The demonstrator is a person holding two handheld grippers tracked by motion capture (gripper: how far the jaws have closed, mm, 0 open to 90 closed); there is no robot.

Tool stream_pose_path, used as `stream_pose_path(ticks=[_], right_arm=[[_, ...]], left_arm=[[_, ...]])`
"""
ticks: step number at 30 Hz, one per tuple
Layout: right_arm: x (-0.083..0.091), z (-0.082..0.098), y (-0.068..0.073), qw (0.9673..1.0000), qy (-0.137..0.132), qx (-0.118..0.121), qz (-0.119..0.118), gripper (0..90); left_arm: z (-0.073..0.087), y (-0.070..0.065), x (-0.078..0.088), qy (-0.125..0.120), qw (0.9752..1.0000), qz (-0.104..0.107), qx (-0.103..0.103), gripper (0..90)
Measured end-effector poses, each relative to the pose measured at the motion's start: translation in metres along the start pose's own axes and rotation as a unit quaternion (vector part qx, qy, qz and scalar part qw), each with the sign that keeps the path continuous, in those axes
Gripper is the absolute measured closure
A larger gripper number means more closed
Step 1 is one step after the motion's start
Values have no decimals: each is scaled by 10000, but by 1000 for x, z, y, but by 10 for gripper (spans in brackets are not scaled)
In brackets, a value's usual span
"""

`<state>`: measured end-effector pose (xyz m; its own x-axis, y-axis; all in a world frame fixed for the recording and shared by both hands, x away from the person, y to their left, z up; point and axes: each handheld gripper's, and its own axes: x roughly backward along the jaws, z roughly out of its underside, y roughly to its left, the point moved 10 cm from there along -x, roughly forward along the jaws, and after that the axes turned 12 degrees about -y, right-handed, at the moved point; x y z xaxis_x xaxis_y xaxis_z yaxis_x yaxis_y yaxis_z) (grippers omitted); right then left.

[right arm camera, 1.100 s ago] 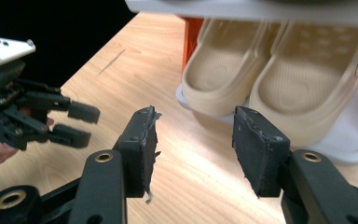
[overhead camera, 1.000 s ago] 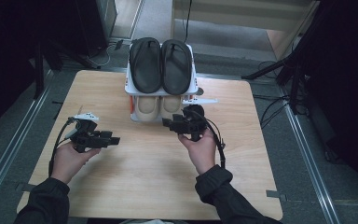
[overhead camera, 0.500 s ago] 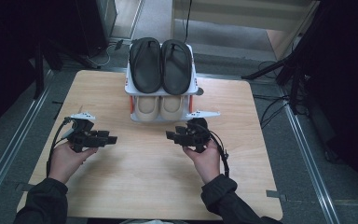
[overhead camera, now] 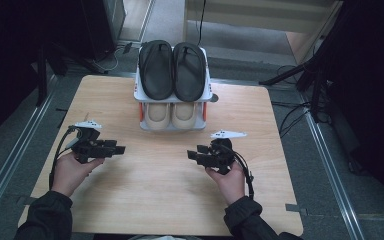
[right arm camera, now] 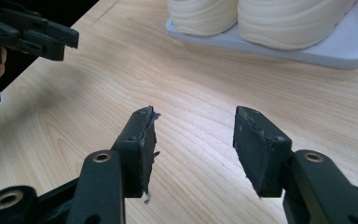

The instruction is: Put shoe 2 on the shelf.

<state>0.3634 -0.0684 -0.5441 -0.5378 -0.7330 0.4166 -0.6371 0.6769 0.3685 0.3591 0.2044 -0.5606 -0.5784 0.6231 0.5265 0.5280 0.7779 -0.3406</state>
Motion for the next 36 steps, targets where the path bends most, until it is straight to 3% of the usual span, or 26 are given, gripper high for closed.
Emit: stream_pose_path(ticks=[7, 14, 36], right_arm=[[1, 9, -1, 9999, 30, 135, -43, 489], [-4, 18, -1, 9999, 54, 86, -67, 490], [-9, 18, -3, 9998, 46, 117, -134, 476]], left_arm=[[0, -6, -4, 23, 9999, 78, -68, 457], [1, -11, -7, 91, 9998, 124, -142, 452], [4, -13, -10, 177, 9997, 128, -135, 435]])
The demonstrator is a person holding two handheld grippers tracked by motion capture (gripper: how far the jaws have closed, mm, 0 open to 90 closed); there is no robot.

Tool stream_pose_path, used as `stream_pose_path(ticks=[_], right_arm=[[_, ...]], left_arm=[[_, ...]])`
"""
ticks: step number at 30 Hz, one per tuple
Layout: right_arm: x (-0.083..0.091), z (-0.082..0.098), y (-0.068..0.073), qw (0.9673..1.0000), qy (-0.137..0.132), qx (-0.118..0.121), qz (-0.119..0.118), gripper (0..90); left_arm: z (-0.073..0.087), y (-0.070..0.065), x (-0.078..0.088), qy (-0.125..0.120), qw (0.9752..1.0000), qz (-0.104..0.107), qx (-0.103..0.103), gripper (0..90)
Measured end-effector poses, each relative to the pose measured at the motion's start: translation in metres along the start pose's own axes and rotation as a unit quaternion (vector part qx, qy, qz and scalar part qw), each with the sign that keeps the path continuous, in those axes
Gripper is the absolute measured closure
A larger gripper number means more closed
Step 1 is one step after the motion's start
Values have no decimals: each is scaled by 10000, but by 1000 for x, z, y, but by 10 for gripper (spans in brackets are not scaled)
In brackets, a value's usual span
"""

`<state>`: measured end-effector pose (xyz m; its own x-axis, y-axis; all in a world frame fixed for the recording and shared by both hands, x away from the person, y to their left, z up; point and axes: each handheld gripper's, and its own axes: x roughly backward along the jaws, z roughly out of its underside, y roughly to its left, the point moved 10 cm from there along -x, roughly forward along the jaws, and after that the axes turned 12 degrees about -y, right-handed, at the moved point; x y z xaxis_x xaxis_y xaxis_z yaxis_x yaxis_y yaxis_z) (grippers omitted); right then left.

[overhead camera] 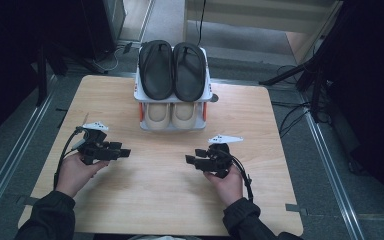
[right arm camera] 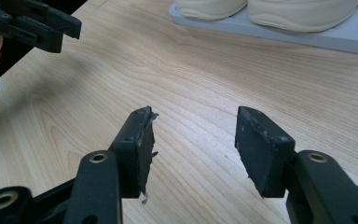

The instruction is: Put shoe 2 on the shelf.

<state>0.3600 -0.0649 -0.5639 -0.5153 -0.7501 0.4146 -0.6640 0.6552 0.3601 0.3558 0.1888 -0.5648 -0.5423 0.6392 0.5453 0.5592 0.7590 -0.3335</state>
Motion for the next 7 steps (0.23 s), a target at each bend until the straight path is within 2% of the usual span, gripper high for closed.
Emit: stream_pose_path(ticks=[4, 7], right_arm=[[-2, 1, -1, 10000, 21, 41, 7, 458], [-1, -1, -4, 9998, 24, 164, 65, 439]], left_arm=[[0, -3, -2, -3, 10000, -3, 4, 429], [-1, -4, -3, -19, 10000, 24, 51, 416]])
